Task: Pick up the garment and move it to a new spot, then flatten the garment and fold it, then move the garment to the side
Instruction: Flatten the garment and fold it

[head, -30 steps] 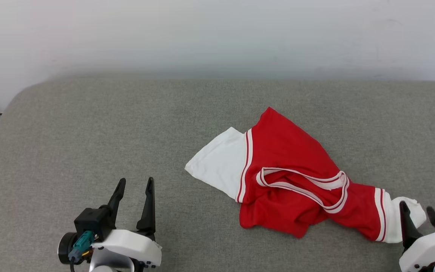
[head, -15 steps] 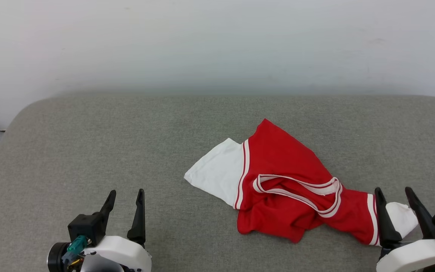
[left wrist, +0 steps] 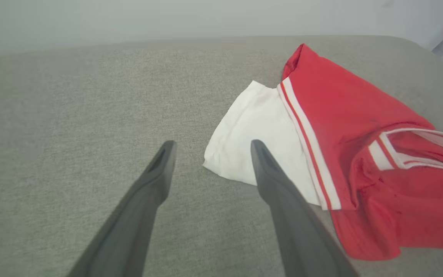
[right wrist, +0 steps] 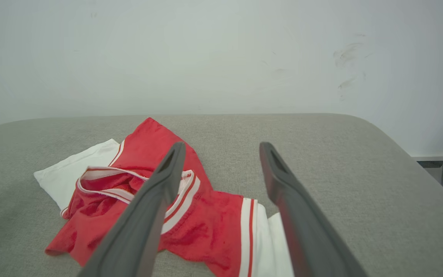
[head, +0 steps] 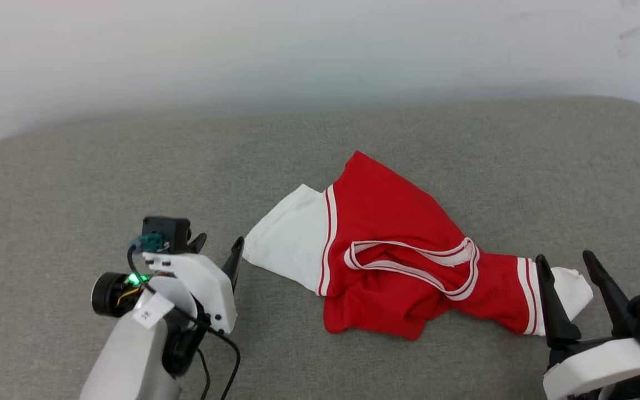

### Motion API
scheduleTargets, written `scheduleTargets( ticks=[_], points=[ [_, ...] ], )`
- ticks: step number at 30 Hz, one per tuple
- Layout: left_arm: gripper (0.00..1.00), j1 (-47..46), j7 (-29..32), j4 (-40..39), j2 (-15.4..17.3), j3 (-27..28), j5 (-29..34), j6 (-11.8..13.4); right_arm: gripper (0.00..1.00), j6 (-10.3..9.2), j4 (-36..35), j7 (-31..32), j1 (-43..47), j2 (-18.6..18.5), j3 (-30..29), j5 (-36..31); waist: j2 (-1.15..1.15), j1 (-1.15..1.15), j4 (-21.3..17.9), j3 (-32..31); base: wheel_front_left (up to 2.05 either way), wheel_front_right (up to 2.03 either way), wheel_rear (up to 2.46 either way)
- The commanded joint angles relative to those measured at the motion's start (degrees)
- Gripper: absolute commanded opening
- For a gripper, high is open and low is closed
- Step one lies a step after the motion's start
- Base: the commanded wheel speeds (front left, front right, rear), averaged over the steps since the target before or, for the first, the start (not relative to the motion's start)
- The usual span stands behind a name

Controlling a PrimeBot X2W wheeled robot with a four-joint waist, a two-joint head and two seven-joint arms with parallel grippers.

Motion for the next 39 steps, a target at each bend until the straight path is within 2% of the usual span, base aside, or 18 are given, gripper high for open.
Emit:
scheduleTargets(
  ticks=[1, 5, 6, 9, 16, 17, 18, 20, 26, 33, 39],
  points=[
    [1.0, -1.9, 1.4, 0.8, 0.4, -0.2, -0.6, -0.4, 1.0, -0.04, -0.2, -0.1, -1.0, 0.2, 0.1, 0.1, 0.0, 0.0, -1.7, 2.4, 0.0, 0.0, 0.0],
    [1.0, -7.1, 8.0, 4.9, 2.0, -1.2, -1.2, -1.1, 1.0, -0.04, 0.3, -0.4, -2.5, 0.2, 0.0, 0.7, 0.0, 0.0, -3.3, 5.6, 0.0, 0.0, 0.0],
    [1.0, -9.8, 12.6, 7.8, 3.1, -1.6, -1.4, -1.1, 1.0, -0.04, 1.0, -0.8, -3.4, 0.2, 0.2, 1.2, 0.0, 0.0, -4.3, 7.5, 0.0, 0.0, 0.0],
    [1.0, -11.9, 16.1, 10.5, 4.1, -2.2, -2.0, -1.5, 1.0, -0.04, 1.8, -1.2, -4.2, 0.3, 0.2, 2.0, 0.0, 0.0, -5.1, 9.1, 0.0, 0.0, 0.0],
    [1.0, -12.9, 27.6, 16.9, 4.4, -6.7, -4.3, -2.4, 1.0, -0.04, 4.0, -2.4, -5.9, 0.3, 0.3, 3.0, 0.0, 0.0, -5.9, 11.5, 0.0, 0.0, 0.0],
    [0.71, -12.4, 29.5, 17.7, 4.0, -7.5, -5.2, -2.6, 1.0, -0.04, 4.5, -2.3, -6.0, 0.3, 0.2, 3.3, 0.0, 0.0, -6.0, 11.6, 0.0, 0.0, 0.0],
    [0.29, -12.1, 31.2, 18.2, 3.8, -8.4, -5.7, -2.7, 1.0, -0.04, 4.9, -2.4, -6.1, 0.3, 0.2, 3.4, 0.0, 0.0, -6.0, 11.7, 0.0, 0.0, 0.0],
    [0.0, -11.6, 32.8, 18.3, 3.5, -9.6, -7.2, -2.8, 1.0, -0.04, 5.4, -2.5, -6.6, 0.3, 0.1, 3.5, 0.0, 0.0, -6.1, 11.7, 0.0, 0.0, 0.0],
    [0.0, -11.5, 26.4, 15.7, 5.1, -9.7, -7.3, -2.6, 1.0, -0.04, 7.2, -2.1, -6.4, 0.2, -0.6, 4.0, 0.0, 0.0, -5.3, 10.3, 0.0, 0.0, 0.0],
    [0.0, -9.2, 17.2, 13.1, 6.2, -6.7, -7.7, -0.2, 1.0, -0.04, 9.5, -0.7, -6.0, 0.2, -3.0, 4.7, 0.0, 0.0, -3.3, 6.8, 0.0, 0.0, 0.0],
    [0.0, -4.8, 13.6, 9.4, 7.3, -4.6, -8.6, 2.1, 1.0, -0.04, 11.2, 1.4, -4.9, 0.2, -5.2, 4.2, 0.0, 0.0, -1.7, 3.8, 0.0, 0.0, 0.0]
  ],
)
